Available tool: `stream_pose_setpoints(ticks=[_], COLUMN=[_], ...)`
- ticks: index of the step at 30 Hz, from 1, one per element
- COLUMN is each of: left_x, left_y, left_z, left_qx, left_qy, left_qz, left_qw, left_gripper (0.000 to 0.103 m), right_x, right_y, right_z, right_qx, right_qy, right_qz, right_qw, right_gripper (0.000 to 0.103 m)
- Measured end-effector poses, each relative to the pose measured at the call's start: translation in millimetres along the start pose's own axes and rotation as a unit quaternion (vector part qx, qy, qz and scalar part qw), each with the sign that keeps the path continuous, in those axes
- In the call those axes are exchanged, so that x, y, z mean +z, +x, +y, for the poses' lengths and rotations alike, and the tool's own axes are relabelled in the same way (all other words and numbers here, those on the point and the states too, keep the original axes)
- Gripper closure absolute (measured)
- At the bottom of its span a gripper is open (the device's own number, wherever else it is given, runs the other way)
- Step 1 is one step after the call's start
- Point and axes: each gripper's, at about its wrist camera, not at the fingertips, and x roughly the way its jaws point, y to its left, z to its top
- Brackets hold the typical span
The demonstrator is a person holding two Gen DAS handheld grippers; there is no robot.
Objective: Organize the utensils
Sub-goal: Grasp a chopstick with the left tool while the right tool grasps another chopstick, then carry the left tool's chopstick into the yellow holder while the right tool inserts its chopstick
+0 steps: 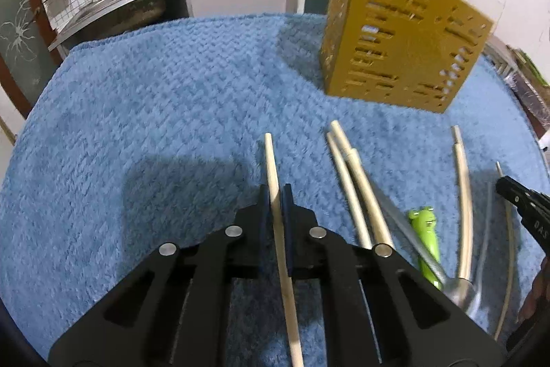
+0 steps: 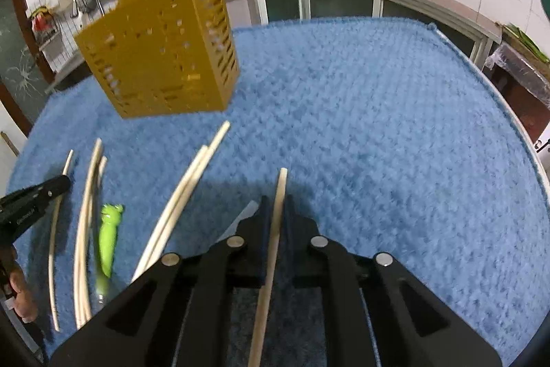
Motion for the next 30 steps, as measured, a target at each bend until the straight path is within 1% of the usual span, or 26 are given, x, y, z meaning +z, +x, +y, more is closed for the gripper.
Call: stream_pose_setpoints(ticks=[3,4,6,10,15,16,19,21,25,30], left_x=[3.9,6.3,9.1,16.2,20.1,22.6,33.7,44.0,75.1,120.9], left_y=[-12.0,-19.1,-27.7,-46.3,-63.4,-67.3,-78.1,-85.2,-107.9,-143.9], left_z=[-0.7,-1.6,-2.0,-2.5,-4.4,-4.5,-6.1,-6.1,-8.2,-12.2], left_qx=[-0.012,-0.017,-0.028,-0.057,-0.084,-0.096,-0.109,-0.116,-0.126,-0.139], left_qy=[0.001,0.003,0.002,-0.003,0.003,0.004,0.004,0.003,0.001,-0.006], left_qz=[-0.014,-0.025,-0.039,-0.069,-0.106,-0.114,-0.131,-0.147,-0.196,-0.256], left_qw=[0.9998,0.9995,0.9989,0.996,0.9908,0.9889,0.9853,0.9823,0.9725,0.9565], left_gripper=[0.098,0.098,0.098,0.098,0.098,0.098,0.098,0.098,0.098,0.099], right_x=[5.2,6.5,10.0,17.6,26.9,30.0,42.3,53.9,87.9,139.7], right_y=[-15.3,-19.2,-32.9,-49.5,-73.1,-80.5,-98.1,-108.4,-129.1,-153.0], right_z=[-1.4,0.0,4.1,6.5,10.8,13.1,19.7,23.7,33.0,51.1], right_qx=[0.031,0.031,0.029,0.038,0.057,0.061,0.067,0.071,0.079,0.084], right_qy=[0.005,0.002,-0.01,-0.011,-0.016,-0.016,-0.022,-0.026,-0.031,-0.042], right_qz=[-0.012,-0.018,-0.043,-0.086,-0.16,-0.178,-0.218,-0.238,-0.283,-0.336], right_qw=[0.999,0.999,0.999,0.996,0.985,0.982,0.973,0.968,0.955,0.937], right_gripper=[0.095,0.095,0.096,0.097,0.097,0.097,0.097,0.097,0.097,0.097])
